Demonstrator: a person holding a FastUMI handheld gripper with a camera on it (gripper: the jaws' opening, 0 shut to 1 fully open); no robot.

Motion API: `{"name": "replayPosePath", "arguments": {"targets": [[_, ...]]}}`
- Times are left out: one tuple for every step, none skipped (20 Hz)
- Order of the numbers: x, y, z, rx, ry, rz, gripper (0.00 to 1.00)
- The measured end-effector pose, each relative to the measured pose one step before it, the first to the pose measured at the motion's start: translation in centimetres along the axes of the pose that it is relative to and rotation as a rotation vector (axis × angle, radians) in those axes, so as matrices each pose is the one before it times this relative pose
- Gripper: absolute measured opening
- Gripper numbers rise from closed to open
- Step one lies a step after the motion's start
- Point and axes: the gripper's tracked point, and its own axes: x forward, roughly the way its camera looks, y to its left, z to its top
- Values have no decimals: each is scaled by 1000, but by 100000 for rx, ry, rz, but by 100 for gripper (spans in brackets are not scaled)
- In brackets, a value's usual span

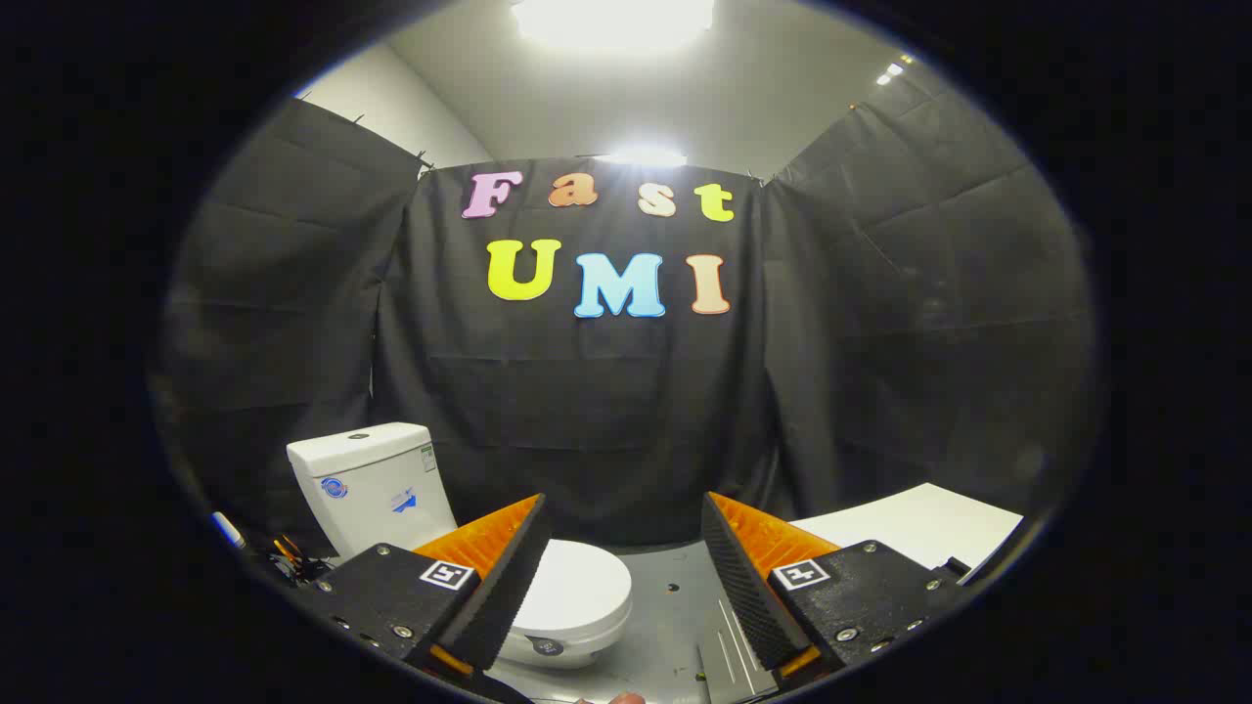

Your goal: Open the toilet lid.

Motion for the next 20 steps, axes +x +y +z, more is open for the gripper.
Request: {"name": "replayPosePath", "arguments": {"targets": [[118, -275, -509, 1159, 262, -664, 95], [101, -11, -282, 1247, -383, 325, 95], [-37, 150, -286, 788, -765, 612, 95], [38, 54, -151, 480, -758, 893, 95], [161, -279, -295, 425, -191, 15, 95], [190, -584, -163, 868, 221, -1493, 95], [187, -598, -419, 1205, 1058, -1355, 95], [76, -120, -213, 1391, 635, -339, 95], [-9, 160, -50, 1413, -411, 217, 95], [126, 33, 71, 1306, -608, 139, 95], [172, -150, -337, 1048, 52, -223, 95], [358, -152, -392, 664, 579, -535, 95], [267, 6, -507, 391, 158, -37, 95], [223, 196, -338, 604, 555, 321, 95], [88, 498, -567, 1041, 788, 1885, 95], [130, 838, -278, 811, 162, 2844, 94], [229, 549, -167, 383, -319, 1638, 94], [342, 74, -143, -425, 10, 415, 95], [278, -26, -311, -901, 179, 31, 95], [238, 123, -139, -844, 328, -190, 95]]}}
